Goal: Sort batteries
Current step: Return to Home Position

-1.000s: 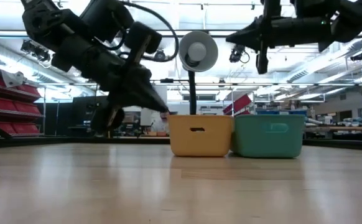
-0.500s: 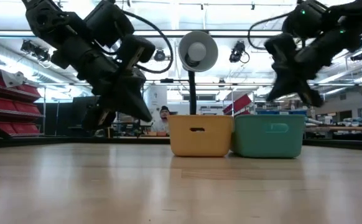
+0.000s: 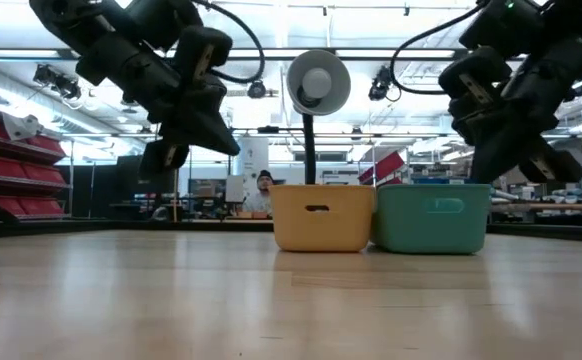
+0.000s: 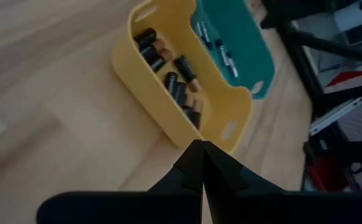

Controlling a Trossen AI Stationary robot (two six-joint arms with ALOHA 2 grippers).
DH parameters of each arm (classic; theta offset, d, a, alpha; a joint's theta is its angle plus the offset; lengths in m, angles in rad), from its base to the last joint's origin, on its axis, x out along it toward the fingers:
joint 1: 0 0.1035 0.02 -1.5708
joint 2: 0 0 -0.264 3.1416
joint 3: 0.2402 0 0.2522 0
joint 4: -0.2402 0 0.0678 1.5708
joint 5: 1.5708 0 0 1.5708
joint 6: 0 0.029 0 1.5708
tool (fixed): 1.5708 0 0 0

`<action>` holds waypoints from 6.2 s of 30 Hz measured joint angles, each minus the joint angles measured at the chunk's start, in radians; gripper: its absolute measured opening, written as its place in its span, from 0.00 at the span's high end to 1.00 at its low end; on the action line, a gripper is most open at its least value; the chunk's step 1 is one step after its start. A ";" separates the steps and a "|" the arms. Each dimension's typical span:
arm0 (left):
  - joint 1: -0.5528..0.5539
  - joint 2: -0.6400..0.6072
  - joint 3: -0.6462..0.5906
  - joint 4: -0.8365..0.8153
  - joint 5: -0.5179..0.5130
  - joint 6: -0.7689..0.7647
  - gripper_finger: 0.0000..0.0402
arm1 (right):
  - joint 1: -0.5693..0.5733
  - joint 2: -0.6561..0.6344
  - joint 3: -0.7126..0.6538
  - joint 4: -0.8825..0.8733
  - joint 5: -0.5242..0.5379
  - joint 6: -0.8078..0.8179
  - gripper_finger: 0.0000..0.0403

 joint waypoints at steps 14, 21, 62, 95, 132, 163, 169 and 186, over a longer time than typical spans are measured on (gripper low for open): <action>0.018 -0.014 -0.002 -0.013 0.026 0.175 0.96 | 0.036 0.186 0.000 0.209 0.042 0.064 1.00; 0.022 -0.014 -0.002 -0.023 0.027 0.171 0.96 | 0.011 0.177 0.000 0.145 0.084 0.044 1.00; -0.218 0.213 -0.002 0.206 -0.137 0.068 0.96 | 0.002 0.192 0.000 0.176 -0.162 -0.094 1.00; -0.309 0.293 -0.002 0.472 -0.161 -0.066 0.96 | -0.171 0.286 0.000 0.268 0.006 -0.236 1.00; -0.045 -0.378 -0.002 0.311 -0.287 0.594 0.98 | -0.122 -0.356 0.000 0.751 0.135 -1.100 1.00; 0.208 -0.727 -0.015 -0.283 -0.061 0.986 0.98 | -0.166 -0.721 0.246 -0.046 0.124 -1.541 1.00; 0.207 -0.883 -0.164 -0.272 -0.045 0.958 0.99 | -0.166 -0.865 0.134 -0.051 0.117 -1.519 1.00; 0.207 -1.016 -0.513 0.081 0.031 0.895 0.98 | -0.167 -1.034 -0.241 0.199 0.069 -1.376 1.00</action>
